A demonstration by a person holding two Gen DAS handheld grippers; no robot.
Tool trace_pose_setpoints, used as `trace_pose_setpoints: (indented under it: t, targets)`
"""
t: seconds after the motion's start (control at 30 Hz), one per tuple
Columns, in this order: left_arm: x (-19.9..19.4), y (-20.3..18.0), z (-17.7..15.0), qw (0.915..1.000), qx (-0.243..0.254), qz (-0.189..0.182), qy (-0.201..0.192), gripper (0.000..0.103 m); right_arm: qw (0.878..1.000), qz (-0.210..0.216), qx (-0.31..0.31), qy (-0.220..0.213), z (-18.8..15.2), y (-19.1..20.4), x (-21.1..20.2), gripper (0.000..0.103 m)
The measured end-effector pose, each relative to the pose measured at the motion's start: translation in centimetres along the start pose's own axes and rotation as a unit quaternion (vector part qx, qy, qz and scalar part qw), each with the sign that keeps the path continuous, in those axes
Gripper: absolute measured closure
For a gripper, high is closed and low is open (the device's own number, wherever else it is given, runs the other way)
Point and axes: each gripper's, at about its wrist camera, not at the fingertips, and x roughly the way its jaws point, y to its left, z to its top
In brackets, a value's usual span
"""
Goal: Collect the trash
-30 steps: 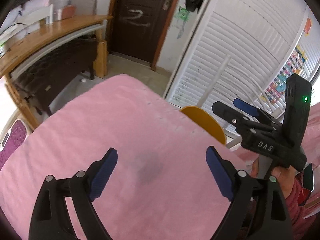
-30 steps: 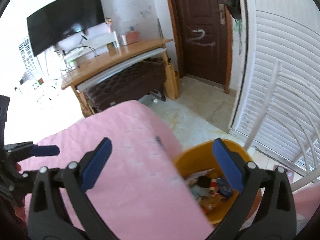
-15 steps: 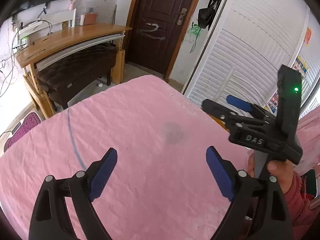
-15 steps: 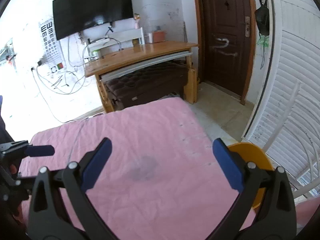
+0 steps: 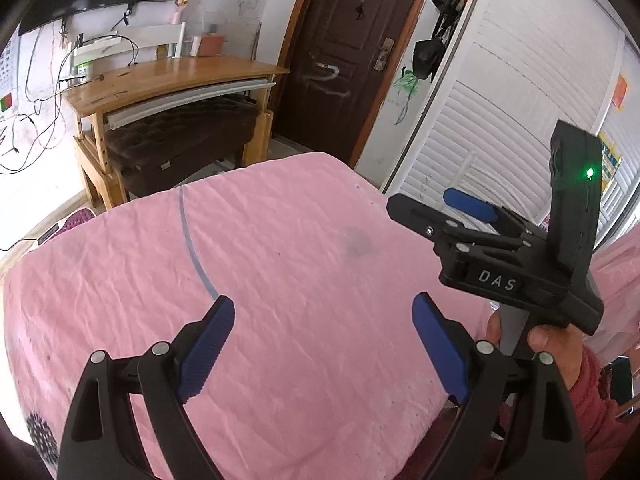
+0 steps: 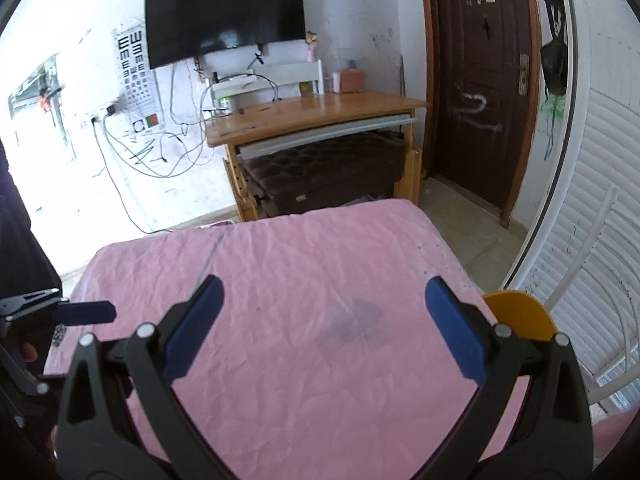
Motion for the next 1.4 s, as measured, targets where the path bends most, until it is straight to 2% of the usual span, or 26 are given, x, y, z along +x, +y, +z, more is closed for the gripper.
trace_pose_setpoints:
  t: [0.27, 0.63, 0.87, 1.07, 1.4]
  targets:
    - [-1.1, -0.9, -2.2, 0.9998, 0.009, 0.017, -0.005, 0.018, 1.000, -0.007, -0.006, -0.013, -0.8, 0.1, -1.8, 0.006]
    - [-3.7, -1.5, -5.4, 0.9943, -0.006, 0.091, -0.056, 0.018, 1.000, 0.003, 0.005, -0.014, -3.0, -0.7, -3.2, 0.006]
    - [-4.4, -2.5, -7.4, 0.9934, -0.023, 0.090, -0.067, 0.018, 1.000, -0.010, 0.001, -0.020, -4.3, -0.3, -4.1, 0.006]
    - [-4.7, -3.3, -9.0, 0.9928, -0.019, 0.093, -0.073, 0.017, 0.999, -0.031, 0.015, -0.033, -5.6, -0.4, -5.1, 0.006]
    - [-6.6, -4.3, -10.8, 0.9878, -0.005, 0.121, -0.098, 0.012, 0.997, -0.060, 0.043, -0.039, -7.3, -1.1, -5.9, 0.006]
